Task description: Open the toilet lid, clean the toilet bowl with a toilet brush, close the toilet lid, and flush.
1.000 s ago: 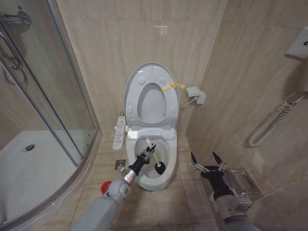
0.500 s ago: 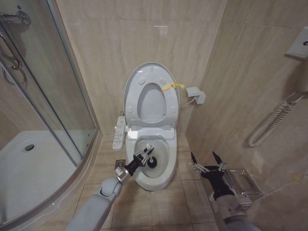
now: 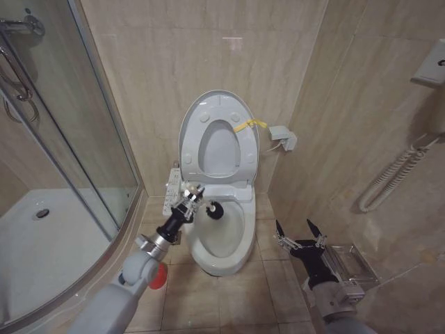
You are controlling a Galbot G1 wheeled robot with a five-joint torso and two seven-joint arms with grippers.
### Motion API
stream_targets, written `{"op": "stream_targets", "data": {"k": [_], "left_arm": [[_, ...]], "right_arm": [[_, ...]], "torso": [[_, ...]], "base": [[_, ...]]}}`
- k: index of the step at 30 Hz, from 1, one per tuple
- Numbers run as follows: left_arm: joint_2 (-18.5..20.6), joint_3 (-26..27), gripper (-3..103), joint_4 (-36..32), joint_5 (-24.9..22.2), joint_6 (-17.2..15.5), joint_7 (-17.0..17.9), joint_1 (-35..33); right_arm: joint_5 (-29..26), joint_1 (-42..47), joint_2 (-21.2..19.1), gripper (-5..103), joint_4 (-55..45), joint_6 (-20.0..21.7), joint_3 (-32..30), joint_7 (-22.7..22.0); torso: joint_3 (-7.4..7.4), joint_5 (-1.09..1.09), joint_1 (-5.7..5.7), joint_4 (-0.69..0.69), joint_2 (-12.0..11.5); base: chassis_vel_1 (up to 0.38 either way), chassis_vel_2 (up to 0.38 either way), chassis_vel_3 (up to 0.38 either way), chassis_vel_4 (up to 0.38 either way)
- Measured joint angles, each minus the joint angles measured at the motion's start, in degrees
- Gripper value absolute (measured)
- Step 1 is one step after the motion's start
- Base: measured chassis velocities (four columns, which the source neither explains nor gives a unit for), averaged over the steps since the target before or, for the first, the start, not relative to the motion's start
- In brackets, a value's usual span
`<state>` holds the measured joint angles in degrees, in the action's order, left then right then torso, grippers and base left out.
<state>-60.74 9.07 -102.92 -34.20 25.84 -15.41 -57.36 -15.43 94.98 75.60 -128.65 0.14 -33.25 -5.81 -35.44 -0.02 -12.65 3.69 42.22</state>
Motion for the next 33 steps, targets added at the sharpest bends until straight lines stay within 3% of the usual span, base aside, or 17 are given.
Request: {"op": "stream_targets", "data": {"k": [1, 2, 5, 6, 9, 15, 19, 25, 29, 33], "left_arm": [[0.33, 1.92, 17, -2.69, 0.87, -1.94, 3.11, -1.58], [0.33, 1.92, 17, -2.69, 0.87, -1.94, 3.11, -1.58], [1.06, 8.59, 17, -8.12, 4.24, -5.45, 8.99, -7.9], [1.06, 8.59, 17, -8.12, 4.24, -5.45, 8.99, -7.9], [1.0, 15.46, 17, -13.3, 5.62, -7.45, 11.66, -15.7], [-2.69, 26.61, 17, -23.2, 5.91, -10.93, 14.35, -27.4], [-4.63, 29.05, 16, -26.48, 6.4, -11.04, 15.25, -32.63], [-10.5, 29.41, 16, -29.78, 10.43, -9.62, 15.96, -39.88], [-12.25, 29.37, 16, -26.14, 11.68, -6.86, 15.95, -40.83], [-12.39, 29.58, 16, -15.5, 10.85, -2.45, 15.27, -38.06]], "right_arm": [[0.0, -0.01, 0.0, 100, 0.0, 0.0, 0.0, 0.0], [0.0, -0.01, 0.0, 100, 0.0, 0.0, 0.0, 0.0], [0.0, -0.01, 0.0, 100, 0.0, -0.01, 0.0, 0.0], [0.0, -0.01, 0.0, 100, 0.0, -0.01, 0.0, 0.0], [0.0, -0.01, 0.0, 100, 0.0, 0.0, 0.0, 0.01], [0.0, -0.01, 0.0, 100, 0.0, 0.0, 0.0, 0.0], [0.0, -0.01, 0.0, 100, 0.0, 0.0, 0.0, 0.0], [0.0, -0.01, 0.0, 100, 0.0, 0.0, 0.0, 0.0], [0.0, -0.01, 0.0, 100, 0.0, 0.0, 0.0, 0.0], [0.0, -0.01, 0.0, 100, 0.0, 0.0, 0.01, 0.01]], "torso": [[0.0, 0.01, 0.0, -0.01, 0.0], [0.0, 0.01, 0.0, -0.01, 0.0], [0.0, 0.0, 0.0, -0.03, 0.0], [0.0, 0.0, 0.0, -0.03, 0.0], [0.0, 0.0, 0.0, -0.04, 0.0], [0.01, 0.01, 0.01, -0.01, 0.0], [0.0, 0.01, 0.01, -0.03, 0.0], [0.0, 0.02, 0.01, -0.03, 0.0], [0.0, 0.03, 0.01, -0.03, 0.01], [0.0, 0.01, 0.01, -0.04, 0.0]], "base": [[0.0, 0.0, 0.0, 0.0], [0.0, 0.0, 0.0, 0.0], [0.0, 0.0, 0.0, 0.0], [0.0, 0.0, 0.0, 0.0], [0.0, 0.0, 0.0, 0.0], [0.0, 0.0, 0.0, 0.0], [0.0, 0.0, 0.0, 0.0], [0.0, 0.0, 0.0, 0.0], [0.0, 0.0, 0.0, 0.0], [0.0, 0.0, 0.0, 0.0]]}}
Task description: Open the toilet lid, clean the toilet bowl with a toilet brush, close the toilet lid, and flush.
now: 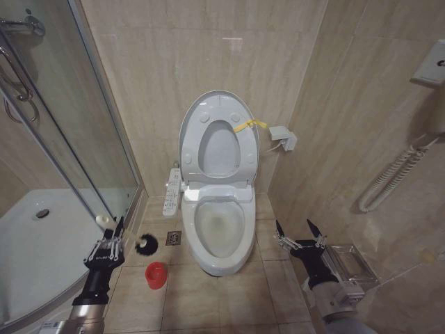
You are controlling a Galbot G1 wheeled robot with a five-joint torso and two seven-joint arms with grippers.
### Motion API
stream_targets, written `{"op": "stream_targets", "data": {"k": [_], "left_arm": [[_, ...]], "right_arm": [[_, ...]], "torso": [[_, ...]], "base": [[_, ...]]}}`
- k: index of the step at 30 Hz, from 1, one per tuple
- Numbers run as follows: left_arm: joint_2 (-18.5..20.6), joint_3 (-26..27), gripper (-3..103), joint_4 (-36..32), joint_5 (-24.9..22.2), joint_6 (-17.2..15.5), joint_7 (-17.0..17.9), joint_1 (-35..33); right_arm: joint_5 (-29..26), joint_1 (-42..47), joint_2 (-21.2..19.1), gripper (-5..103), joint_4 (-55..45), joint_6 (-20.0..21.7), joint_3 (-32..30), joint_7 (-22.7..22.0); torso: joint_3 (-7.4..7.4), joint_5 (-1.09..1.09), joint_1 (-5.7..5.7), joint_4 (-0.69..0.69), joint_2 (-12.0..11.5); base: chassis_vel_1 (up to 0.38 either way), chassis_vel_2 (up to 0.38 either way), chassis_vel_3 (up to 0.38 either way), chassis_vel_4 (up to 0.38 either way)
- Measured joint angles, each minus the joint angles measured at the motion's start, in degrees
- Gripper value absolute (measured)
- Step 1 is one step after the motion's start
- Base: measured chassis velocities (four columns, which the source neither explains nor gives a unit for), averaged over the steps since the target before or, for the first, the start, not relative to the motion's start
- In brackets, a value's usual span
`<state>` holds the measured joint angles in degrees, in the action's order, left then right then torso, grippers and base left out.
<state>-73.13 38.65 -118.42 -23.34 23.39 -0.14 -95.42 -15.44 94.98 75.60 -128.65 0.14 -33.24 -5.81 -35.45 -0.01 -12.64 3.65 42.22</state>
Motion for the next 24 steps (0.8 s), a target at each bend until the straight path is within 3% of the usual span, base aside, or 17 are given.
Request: {"op": "stream_targets", "data": {"k": [1, 5, 10, 17, 22, 24], "left_arm": [[0.0, 0.0, 16, 0.0, 0.0, 0.0, 0.0, 0.0], [1.08, -1.28, 16, 11.26, -3.95, 4.91, -2.82, 5.76], [2.04, -3.66, 16, 20.39, -6.06, 5.45, -3.42, 12.29], [2.5, -5.52, 16, 29.79, -5.37, 6.74, -3.82, 17.22], [2.93, -6.99, 16, 41.88, -4.01, 11.11, -5.82, 21.56], [2.96, -7.15, 16, 42.79, -4.01, 11.49, -6.11, 21.87]], "right_arm": [[0.0, 0.0, 0.0, 100, 0.0, 0.0, 0.0, 0.0], [0.0, 0.0, 0.0, 100, 0.0, 0.0, 0.0, 0.0], [0.01, 0.0, 0.0, 100, 0.0, 0.0, -0.01, 0.0], [0.0, 0.0, -0.01, 100, 0.0, 0.0, -0.01, 0.0], [0.01, 0.0, 0.0, 100, 0.0, 0.0, 0.0, 0.0], [0.01, 0.0, 0.0, 100, 0.0, 0.0, 0.0, 0.0]], "torso": [[0.0, 0.0, 0.0, 0.0, 0.0], [0.0, 0.0, -0.01, 0.01, -0.01], [0.0, 0.0, -0.01, 0.02, -0.01], [0.0, 0.0, -0.01, 0.01, -0.01], [0.0, 0.0, -0.01, 0.0, -0.01], [-0.01, 0.0, -0.01, 0.0, -0.01]], "base": [[0.0, 0.0, 0.0, 0.0], [0.0, 0.0, 0.0, 0.0], [0.0, 0.0, 0.0, 0.0], [0.0, 0.0, 0.0, 0.0], [0.0, 0.0, 0.0, 0.0], [0.0, 0.0, 0.0, 0.0]]}}
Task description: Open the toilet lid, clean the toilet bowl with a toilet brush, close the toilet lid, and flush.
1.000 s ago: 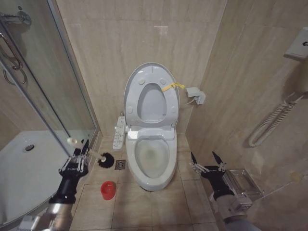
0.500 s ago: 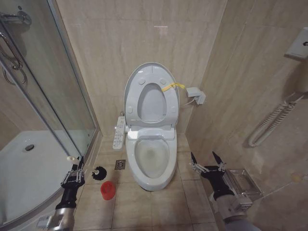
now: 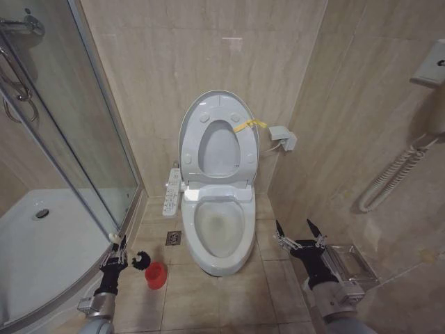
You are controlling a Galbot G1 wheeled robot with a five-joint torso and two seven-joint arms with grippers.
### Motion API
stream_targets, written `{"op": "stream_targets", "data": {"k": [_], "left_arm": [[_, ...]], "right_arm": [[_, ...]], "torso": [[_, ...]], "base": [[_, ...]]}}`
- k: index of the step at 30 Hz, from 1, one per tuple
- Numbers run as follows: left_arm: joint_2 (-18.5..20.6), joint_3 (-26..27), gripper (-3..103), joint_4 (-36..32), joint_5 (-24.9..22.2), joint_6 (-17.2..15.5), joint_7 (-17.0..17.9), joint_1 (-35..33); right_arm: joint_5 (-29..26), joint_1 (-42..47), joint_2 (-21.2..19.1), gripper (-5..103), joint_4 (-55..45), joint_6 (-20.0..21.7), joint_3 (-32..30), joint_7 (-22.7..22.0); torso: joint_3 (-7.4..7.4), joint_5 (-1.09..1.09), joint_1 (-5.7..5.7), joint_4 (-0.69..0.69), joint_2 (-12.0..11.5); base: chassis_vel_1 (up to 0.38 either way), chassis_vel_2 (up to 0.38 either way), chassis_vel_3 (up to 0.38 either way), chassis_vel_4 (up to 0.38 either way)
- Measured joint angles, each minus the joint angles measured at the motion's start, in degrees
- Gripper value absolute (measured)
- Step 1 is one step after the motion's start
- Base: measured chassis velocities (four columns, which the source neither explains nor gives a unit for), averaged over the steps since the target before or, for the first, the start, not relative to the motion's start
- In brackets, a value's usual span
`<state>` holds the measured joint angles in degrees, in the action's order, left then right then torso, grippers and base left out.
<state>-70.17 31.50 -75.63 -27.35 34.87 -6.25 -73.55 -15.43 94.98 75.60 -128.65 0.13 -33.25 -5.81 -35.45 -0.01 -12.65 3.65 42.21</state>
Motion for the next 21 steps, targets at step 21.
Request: {"op": "stream_targets", "data": {"k": [21], "left_arm": [[1.8, -5.91, 16, 17.16, -4.92, 5.4, -7.38, 9.1]], "right_arm": [[0.0, 0.0, 0.0, 100, 0.0, 0.0, 0.0, 0.0]], "torso": [[0.0, 0.01, 0.0, 0.01, 0.0]], "base": [[0.0, 0.0, 0.0, 0.0]]}}
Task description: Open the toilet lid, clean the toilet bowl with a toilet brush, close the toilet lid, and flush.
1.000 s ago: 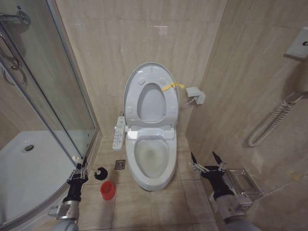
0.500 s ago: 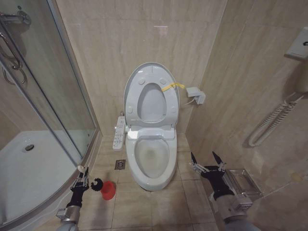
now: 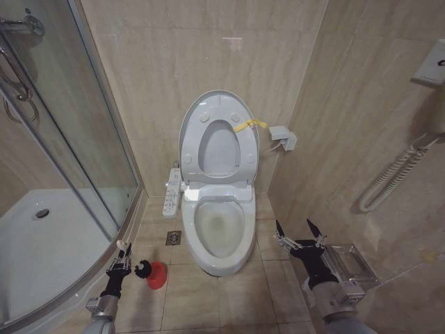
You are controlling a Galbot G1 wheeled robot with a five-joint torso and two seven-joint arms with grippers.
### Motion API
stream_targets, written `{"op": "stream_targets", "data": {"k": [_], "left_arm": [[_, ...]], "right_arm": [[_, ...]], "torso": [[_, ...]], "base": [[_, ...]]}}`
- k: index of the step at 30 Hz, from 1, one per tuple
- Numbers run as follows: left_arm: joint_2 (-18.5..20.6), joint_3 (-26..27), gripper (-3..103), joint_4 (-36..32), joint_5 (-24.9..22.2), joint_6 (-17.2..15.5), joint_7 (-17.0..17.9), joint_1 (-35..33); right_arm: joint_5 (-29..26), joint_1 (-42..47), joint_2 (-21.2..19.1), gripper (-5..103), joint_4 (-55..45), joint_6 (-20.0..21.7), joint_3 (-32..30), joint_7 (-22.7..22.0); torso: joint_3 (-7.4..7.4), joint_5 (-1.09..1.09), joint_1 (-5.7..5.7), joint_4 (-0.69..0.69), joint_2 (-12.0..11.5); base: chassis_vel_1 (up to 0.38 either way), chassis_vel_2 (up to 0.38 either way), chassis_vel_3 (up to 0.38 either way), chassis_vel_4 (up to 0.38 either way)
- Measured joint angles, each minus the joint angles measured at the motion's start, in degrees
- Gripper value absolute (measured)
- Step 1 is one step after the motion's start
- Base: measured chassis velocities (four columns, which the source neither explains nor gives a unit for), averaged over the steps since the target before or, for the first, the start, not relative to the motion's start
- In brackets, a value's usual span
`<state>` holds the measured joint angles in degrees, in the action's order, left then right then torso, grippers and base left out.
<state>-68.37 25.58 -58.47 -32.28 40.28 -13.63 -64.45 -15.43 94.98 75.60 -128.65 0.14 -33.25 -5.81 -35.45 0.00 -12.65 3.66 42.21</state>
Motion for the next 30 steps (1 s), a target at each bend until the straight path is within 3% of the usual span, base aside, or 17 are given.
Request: {"op": "stream_targets", "data": {"k": [17, 21, 30], "left_arm": [[-0.37, -2.91, 16, 4.94, -0.39, 0.66, -1.59, 3.36], [-0.55, -2.85, 16, 7.98, -0.64, 2.42, -3.98, 4.52], [-0.73, -3.66, 16, 9.67, -1.72, 2.68, -5.34, 6.38]], "right_arm": [[0.0, 0.0, 0.0, 100, 0.0, 0.0, 0.0, 0.0], [0.0, 0.0, 0.0, 100, 0.0, 0.0, 0.0, 0.0], [0.0, 0.0, 0.0, 100, 0.0, 0.0, 0.0, 0.0]], "torso": [[0.0, 0.0, 0.0, -0.02, 0.0], [0.0, 0.0, 0.01, 0.0, 0.0], [0.0, 0.0, 0.01, 0.0, 0.0]], "base": [[0.0, 0.0, 0.0, 0.0], [0.0, 0.0, 0.0, 0.0], [0.0, 0.0, 0.0, 0.0]]}}
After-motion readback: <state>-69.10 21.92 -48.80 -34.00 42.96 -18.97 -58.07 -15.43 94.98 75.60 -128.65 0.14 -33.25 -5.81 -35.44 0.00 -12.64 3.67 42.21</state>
